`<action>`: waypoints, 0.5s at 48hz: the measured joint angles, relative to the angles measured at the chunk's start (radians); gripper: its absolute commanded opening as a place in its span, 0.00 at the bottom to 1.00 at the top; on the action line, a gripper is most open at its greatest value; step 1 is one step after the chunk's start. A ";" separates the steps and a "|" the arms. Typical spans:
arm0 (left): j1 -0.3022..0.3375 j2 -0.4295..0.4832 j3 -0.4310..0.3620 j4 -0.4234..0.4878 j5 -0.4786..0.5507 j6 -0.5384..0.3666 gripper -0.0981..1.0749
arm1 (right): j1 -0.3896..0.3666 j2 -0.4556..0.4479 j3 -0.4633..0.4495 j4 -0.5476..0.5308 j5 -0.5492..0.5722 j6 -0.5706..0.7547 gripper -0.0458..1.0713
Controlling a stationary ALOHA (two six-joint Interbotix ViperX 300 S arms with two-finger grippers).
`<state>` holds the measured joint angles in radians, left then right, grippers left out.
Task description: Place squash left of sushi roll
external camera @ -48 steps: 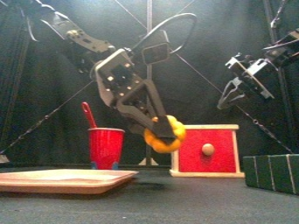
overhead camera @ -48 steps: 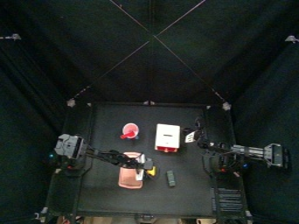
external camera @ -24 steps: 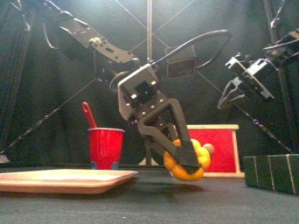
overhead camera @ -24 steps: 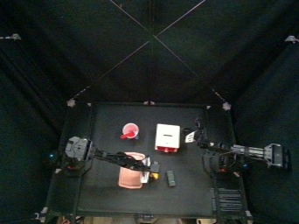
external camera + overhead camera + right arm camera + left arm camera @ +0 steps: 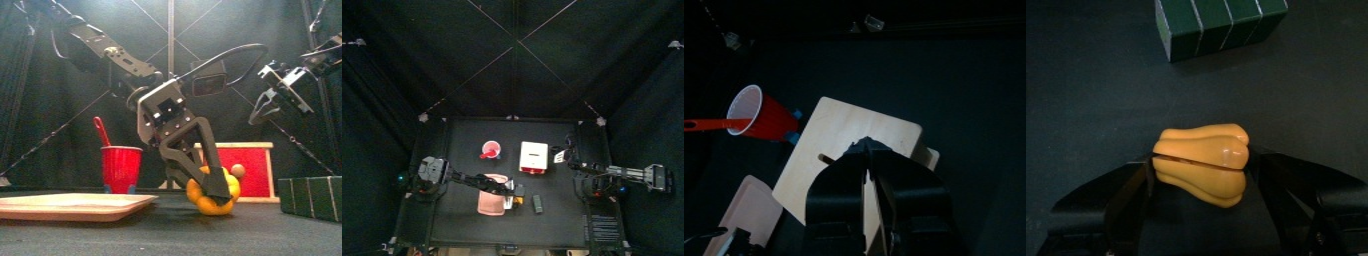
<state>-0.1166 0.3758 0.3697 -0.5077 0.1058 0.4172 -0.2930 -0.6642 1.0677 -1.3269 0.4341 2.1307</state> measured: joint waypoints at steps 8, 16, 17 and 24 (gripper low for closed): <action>0.000 -0.003 0.000 0.000 -0.003 0.002 0.94 | 0.000 0.000 0.000 0.000 0.000 0.000 0.38; 0.000 -0.023 0.002 0.000 -0.025 0.000 0.94 | 0.000 0.000 0.000 0.000 0.000 0.002 0.38; 0.000 -0.029 0.003 0.000 -0.029 0.000 0.94 | 0.000 0.000 0.000 0.000 -0.002 0.000 0.38; 0.000 -0.072 0.037 0.000 -0.063 0.000 0.94 | 0.000 0.000 -0.002 0.000 -0.002 0.000 0.38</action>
<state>-0.1166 0.3037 0.4065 -0.5077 0.0430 0.4172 -0.2930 -0.6642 1.0661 -1.3269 0.4326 2.1307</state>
